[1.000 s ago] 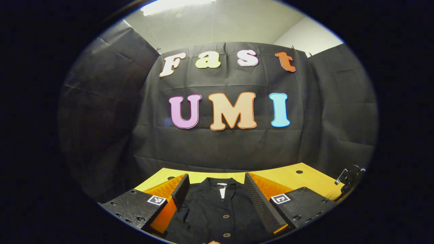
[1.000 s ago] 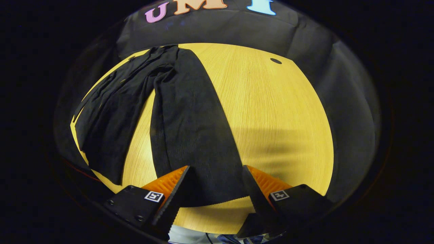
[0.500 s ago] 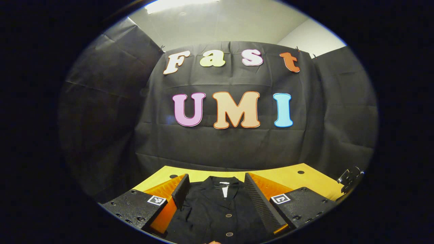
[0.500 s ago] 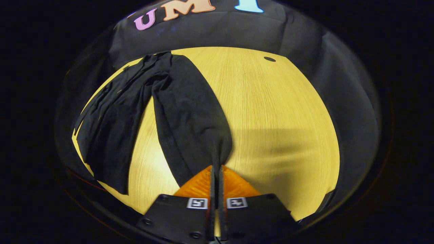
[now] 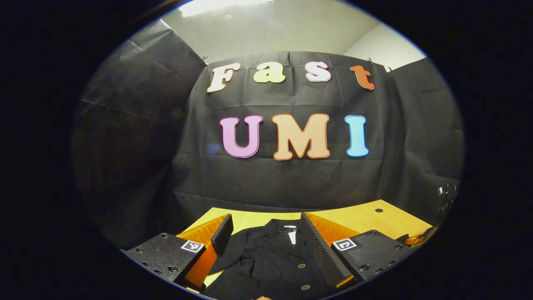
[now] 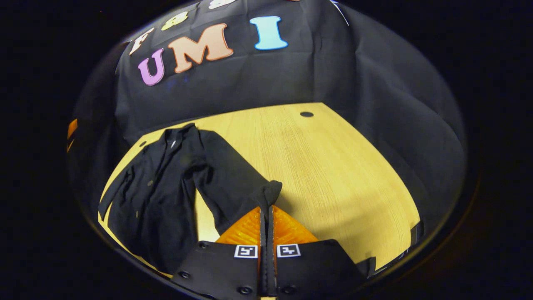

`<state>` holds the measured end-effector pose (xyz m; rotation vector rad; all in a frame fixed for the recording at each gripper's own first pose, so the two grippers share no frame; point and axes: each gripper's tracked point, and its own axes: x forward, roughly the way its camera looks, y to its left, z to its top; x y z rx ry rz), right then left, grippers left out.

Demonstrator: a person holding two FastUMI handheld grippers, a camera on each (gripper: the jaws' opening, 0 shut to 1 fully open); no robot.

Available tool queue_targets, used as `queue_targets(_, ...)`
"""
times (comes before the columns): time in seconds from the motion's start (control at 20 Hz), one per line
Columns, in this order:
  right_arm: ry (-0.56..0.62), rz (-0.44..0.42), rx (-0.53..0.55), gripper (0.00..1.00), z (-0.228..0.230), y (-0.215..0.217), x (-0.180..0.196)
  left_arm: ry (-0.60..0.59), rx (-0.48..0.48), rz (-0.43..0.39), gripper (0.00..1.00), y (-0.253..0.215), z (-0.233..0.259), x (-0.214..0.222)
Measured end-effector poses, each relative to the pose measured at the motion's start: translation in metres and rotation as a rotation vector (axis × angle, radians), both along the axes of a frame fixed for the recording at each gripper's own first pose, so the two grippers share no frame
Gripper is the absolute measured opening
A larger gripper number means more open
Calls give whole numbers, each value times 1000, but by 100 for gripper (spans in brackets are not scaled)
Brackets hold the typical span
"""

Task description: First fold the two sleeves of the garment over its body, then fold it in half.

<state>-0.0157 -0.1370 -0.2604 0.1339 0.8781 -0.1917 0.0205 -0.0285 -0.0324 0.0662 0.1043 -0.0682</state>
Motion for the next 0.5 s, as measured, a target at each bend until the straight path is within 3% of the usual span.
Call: queue_targets(0.5,-201,69,62,2,73,82,92,-16,18,82,99,77,10,-8)
